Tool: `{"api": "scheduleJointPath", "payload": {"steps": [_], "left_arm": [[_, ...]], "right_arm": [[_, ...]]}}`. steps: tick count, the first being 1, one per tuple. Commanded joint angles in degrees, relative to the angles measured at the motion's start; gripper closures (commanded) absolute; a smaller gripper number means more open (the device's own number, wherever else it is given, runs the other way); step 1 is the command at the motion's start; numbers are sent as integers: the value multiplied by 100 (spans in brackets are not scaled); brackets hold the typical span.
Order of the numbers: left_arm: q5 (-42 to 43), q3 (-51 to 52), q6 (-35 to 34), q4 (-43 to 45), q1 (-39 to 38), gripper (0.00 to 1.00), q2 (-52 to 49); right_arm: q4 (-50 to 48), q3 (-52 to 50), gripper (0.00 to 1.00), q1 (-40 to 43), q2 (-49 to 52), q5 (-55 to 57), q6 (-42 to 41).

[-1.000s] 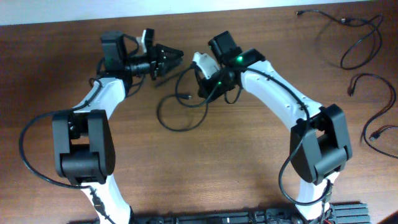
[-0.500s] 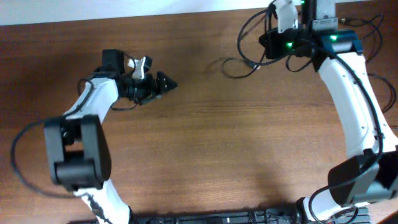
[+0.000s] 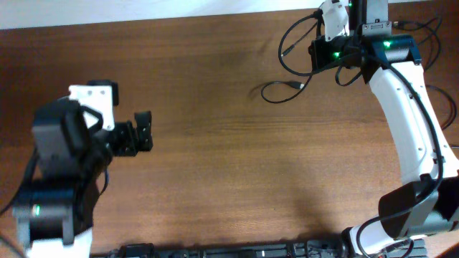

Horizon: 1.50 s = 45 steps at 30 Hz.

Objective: Untangle cables

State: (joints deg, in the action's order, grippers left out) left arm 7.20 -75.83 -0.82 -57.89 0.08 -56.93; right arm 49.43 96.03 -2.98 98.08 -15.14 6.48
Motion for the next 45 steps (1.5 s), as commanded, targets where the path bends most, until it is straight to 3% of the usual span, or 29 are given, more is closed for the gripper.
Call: {"api": "scheduleJointPath", "payload": {"steps": [1, 10, 15, 20, 23, 25, 27, 31, 34, 37, 40, 41, 45], "left_arm": [[-105, -28, 131, -11, 9, 1, 595], [-105, -28, 131, -13, 9, 1, 975], [-105, -28, 131, -11, 9, 1, 975], [-105, -28, 131, -11, 9, 1, 975], [-105, -28, 131, -11, 9, 1, 975], [-105, -28, 131, -11, 9, 1, 977], [-105, -28, 131, -11, 9, 1, 975], [-105, -28, 131, -11, 9, 1, 975], [-105, -28, 131, -11, 9, 1, 975], [-105, -28, 131, -11, 9, 1, 975], [-105, -28, 131, -11, 9, 1, 975], [-105, -28, 131, -13, 9, 1, 975], [-105, -28, 131, -11, 9, 1, 975]], "right_arm": [[42, 116, 96, 2, -125, 103, 55], [175, 116, 96, 2, -125, 81, 55], [-1165, 118, 96, 9, -131, 83, 81], [-2848, 118, 96, 9, -138, 85, 1408], [-2970, 116, 96, 9, -94, 444, 2710], [-2951, 116, 96, 9, -15, 1016, 2933], [-2850, 116, 96, 79, 227, 1497, 2929], [-2345, 114, 96, 269, 874, 1309, 2710], [-2310, 114, 96, 535, 1386, 247, 1690], [-2396, 114, 96, 822, 1781, -656, 1368], [-2411, 114, 96, 988, 2127, -717, 1182], [-2406, 114, 87, 1038, 2251, -713, 1126], [-2382, 111, 38, 1060, 2479, -704, 1032]]}}
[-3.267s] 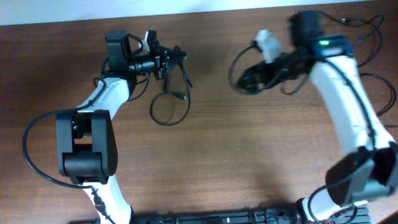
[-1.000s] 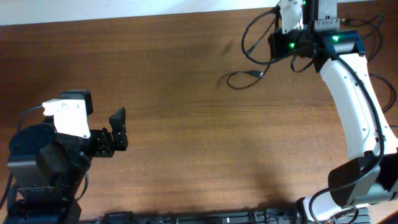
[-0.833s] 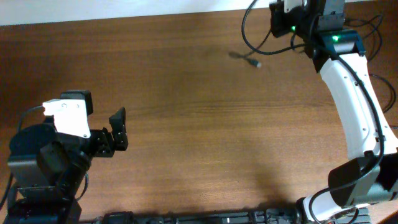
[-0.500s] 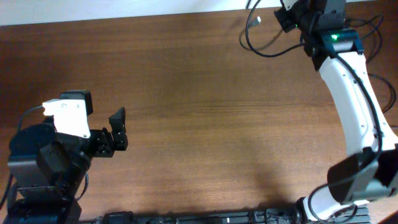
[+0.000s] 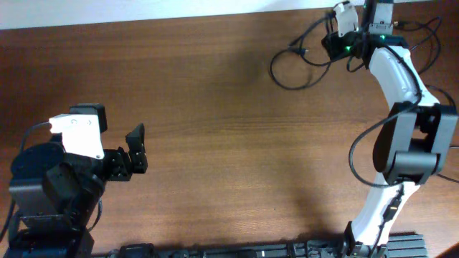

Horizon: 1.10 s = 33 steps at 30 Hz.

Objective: Untangle cables

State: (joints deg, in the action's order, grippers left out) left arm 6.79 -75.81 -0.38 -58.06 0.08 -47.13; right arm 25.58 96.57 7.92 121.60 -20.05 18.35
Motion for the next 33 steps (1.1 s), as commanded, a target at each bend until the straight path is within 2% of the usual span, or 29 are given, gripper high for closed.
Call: {"api": "scheduleJointPath", "payload": {"steps": [1, 3, 5, 8, 12, 19, 24, 33], "left_arm": [[-63, -31, 87, 7, 9, 1, -4], [-63, -31, 87, 7, 9, 1, -4], [-63, -31, 87, 4, 9, 1, -4], [-63, -31, 87, 7, 9, 1, -4], [-63, -31, 87, 4, 9, 1, -4], [-63, -31, 87, 7, 9, 1, -4], [-63, -31, 87, 4, 9, 1, -4], [-63, -31, 87, 4, 9, 1, -4]], "right_arm": [[0, 57, 27, -39, 127, -203, -155], [0, 63, 9, -37, 87, -203, -179], [44, 63, 2, 15, -90, -205, -605], [186, 63, 1, 42, -498, -203, -1019], [846, 63, 1, 50, -1456, -192, -1027], [2581, 63, 1, 81, -3364, -181, -1001], [3897, 61, 1, 74, -4325, -184, -957], [5158, -203, 1, 72, -6432, -203, -898]]}}
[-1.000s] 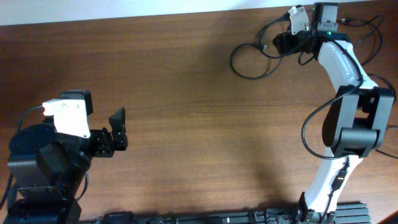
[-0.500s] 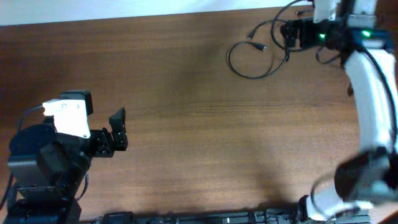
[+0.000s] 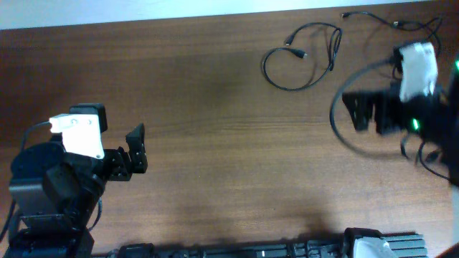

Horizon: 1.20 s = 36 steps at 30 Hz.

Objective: Untangle cables

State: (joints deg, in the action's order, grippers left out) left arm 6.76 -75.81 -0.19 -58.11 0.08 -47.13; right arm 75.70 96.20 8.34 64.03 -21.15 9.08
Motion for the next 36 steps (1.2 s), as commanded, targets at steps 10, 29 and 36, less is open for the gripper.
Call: {"api": "scheduleJointPath", "payload": {"steps": [10, 29, 36], "left_arm": [[-61, -31, 68, 9, 9, 1, -4], [-61, -31, 68, 9, 9, 1, -4], [-61, -31, 68, 9, 9, 1, -4]], "right_arm": [[238, -1060, 1, 31, -3141, -92, 26], [284, -1738, 1, 31, -3755, -92, 26], [133, -3523, 1, 31, -5167, -92, 35]]}}
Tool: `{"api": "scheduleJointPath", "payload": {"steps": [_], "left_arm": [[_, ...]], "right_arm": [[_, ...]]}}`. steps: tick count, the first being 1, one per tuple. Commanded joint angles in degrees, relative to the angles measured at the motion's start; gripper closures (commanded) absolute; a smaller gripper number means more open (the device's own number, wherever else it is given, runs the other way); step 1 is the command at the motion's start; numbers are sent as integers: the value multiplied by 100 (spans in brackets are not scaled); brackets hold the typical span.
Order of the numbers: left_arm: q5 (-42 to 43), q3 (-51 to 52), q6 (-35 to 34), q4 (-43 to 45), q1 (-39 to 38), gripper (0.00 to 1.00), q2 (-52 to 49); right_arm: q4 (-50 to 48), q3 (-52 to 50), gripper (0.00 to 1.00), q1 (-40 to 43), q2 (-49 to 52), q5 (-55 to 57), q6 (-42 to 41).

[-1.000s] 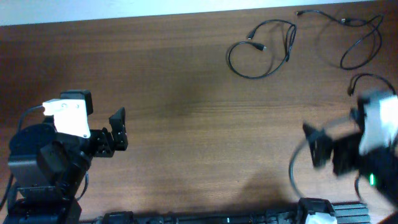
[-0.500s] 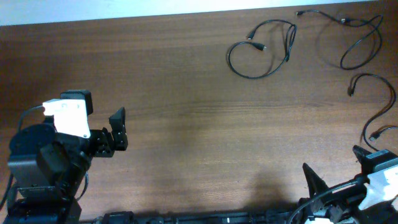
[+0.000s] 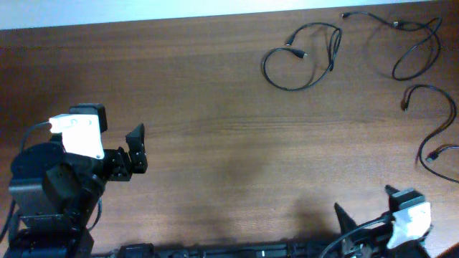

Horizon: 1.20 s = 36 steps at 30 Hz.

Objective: Untangle cables

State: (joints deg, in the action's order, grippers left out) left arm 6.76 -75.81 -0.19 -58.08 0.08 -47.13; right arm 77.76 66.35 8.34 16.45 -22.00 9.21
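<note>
Three black cables lie apart on the brown table [image 3: 215,107]. One is a loop [image 3: 301,57] at the far middle-right, a second [image 3: 414,43] curls in the far right corner, and a third [image 3: 439,129] runs along the right edge. None of them crosses another. My left gripper [image 3: 138,148] stands open at the left, far from the cables and holding nothing. The right gripper [image 3: 366,206] sits low at the front right edge beside its white wrist mount [image 3: 410,222]; its fingers are spread and empty.
The left arm's dark base and white camera mount [image 3: 75,132] fill the front left corner. A black rail [image 3: 237,251] runs along the front edge. A pale wall strip borders the far edge of the table.
The right arm has moved from the middle right of the table to the front right edge. That uncovered the third cable on the right. The left arm and the cables have not moved.
At first the right gripper was at the far right corner among bunched cables, and the left arm sat further forward. Then the left arm had drawn back and the loop had shifted. Later the cables lay apart, with the right gripper empty at mid-right, now at the front.
</note>
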Motion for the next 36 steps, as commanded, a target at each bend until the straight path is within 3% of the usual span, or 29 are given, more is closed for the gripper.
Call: {"api": "scheduleJointPath", "payload": {"steps": [1, 5, 16, 18, 27, 30, 36], "left_arm": [[-61, -31, 68, 7, 9, 1, -4], [-61, -31, 68, 7, 9, 1, -4], [-61, -31, 68, 7, 9, 1, -4], [-61, -31, 68, 7, 9, 1, -4], [-61, -31, 68, 7, 9, 1, -4], [-61, -31, 68, 4, 9, 1, -4], [-61, -31, 68, 4, 9, 1, -4]], "right_arm": [[-260, -767, 1, 31, -634, 229, 116], [-1296, -1381, 1, 31, -1226, 369, 155], [-6955, -5125, 1, 31, -1622, 420, 229], [-7396, -5663, 1, 31, -1622, 308, 225], [-7910, -6601, 1, -400, -1622, 826, -105], [-7670, -6603, 1, -398, -1622, 1486, -817], [-7342, -6603, 1, -398, -1622, 1902, -866]]}}
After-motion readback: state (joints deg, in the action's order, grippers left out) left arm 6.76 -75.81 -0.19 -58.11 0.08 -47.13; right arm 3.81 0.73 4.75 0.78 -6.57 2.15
